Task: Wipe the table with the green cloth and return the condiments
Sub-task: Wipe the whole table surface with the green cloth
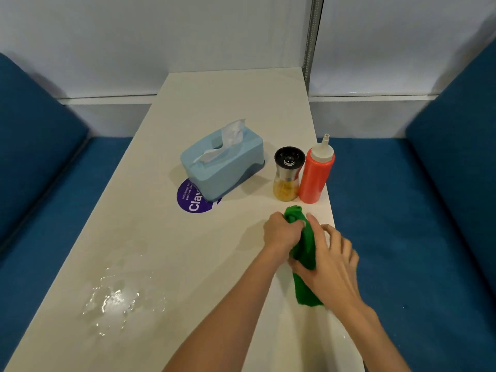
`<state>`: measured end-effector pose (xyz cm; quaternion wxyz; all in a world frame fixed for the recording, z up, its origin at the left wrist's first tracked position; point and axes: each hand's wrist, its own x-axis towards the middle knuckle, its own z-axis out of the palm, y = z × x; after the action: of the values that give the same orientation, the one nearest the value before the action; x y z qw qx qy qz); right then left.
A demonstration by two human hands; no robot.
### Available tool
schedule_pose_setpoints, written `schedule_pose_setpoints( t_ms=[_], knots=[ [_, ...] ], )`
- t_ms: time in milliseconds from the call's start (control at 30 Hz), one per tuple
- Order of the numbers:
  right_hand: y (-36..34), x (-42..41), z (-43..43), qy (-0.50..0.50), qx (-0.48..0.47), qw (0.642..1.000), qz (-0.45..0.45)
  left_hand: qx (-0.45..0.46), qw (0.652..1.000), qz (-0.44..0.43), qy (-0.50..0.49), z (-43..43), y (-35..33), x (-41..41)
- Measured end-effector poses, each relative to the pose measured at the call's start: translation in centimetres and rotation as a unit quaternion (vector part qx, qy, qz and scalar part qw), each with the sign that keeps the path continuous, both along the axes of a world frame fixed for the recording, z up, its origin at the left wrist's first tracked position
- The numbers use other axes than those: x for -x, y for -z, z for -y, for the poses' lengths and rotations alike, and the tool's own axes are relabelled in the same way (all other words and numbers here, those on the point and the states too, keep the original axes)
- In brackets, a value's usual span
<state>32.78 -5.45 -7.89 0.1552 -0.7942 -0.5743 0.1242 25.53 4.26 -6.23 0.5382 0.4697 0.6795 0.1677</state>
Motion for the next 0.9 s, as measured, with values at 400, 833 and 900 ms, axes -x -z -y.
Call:
schedule_pose_setpoints(
  t_ms=[400, 833, 900],
  knots=[
    [3.2, 0.7, -6.8, -0.409, 0.011, 0.908, 0.090, -0.306, 0.925, -0.226, 0.009, 2.0, 1.5, 21.0],
    [4.7, 9.8, -8.4, -0.396, -0.062, 0.915, 0.050, -0.321, 0.863, -0.369, 0.127, 2.1, 7.2, 25.8],
    [4.4, 7.4, -6.6, -0.398, -0.089, 0.912, 0.055, -0.322, 0.864, -0.365, 0.126, 2.3, 7.4, 25.7]
  ],
)
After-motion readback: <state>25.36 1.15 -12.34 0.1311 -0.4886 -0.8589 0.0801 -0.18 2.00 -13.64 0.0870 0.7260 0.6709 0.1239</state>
